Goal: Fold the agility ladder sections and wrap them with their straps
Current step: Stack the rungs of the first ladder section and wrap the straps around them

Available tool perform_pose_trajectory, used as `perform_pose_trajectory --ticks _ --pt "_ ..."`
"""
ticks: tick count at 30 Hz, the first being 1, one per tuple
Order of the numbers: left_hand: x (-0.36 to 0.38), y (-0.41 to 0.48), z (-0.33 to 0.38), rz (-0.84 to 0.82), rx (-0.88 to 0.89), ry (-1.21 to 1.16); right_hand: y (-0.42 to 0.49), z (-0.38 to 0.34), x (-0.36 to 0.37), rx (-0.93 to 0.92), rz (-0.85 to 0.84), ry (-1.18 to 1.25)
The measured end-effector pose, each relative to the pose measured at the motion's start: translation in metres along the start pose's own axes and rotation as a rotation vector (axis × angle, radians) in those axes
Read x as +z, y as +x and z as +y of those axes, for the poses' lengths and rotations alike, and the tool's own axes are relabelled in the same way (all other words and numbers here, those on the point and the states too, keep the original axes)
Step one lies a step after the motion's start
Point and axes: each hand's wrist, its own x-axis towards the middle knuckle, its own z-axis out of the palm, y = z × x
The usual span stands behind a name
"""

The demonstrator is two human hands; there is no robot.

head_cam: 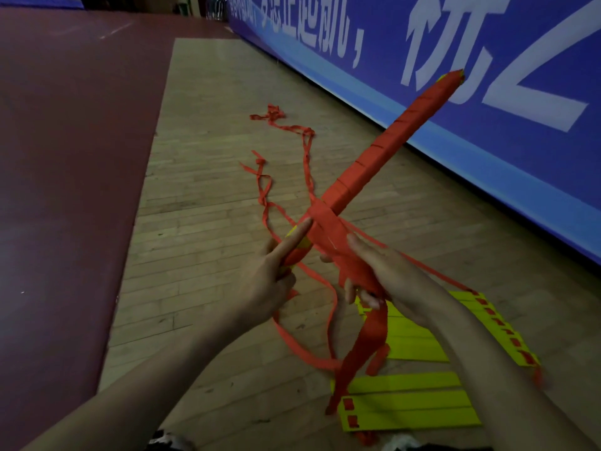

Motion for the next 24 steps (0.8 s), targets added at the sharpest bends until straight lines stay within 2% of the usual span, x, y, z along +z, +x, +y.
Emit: perform_pose_trajectory --ticks 4,10,15,17,21,24 --pt "-0.004 -0.003 -0.005 0.047 0.037 0.153 0.0 0.007 -0.003 0.045 -0.006 0.037" --pt "-0.011 -0.004 -0.006 0.052 0.126 0.326 0.005 0.015 -0.009 -0.048 -0.058 0.122" --pt "-0.011 -0.005 -0.007 0.074 0.242 0.446 0.002 0.014 -0.01 -0.025 -0.138 -0.053" --pt "-0.013 -0.006 -0.004 0.086 0.278 0.528 0.002 0.013 -0.008 -0.042 -0.07 -0.088" --pt "-0.017 -0.006 0.002 0.109 0.309 0.635 0.003 0.009 -0.01 -0.183 0.055 0.117" --pt "-0.018 -0.005 0.0 0.096 0.318 0.649 0.005 0.011 -0.012 -0.141 0.072 0.19"
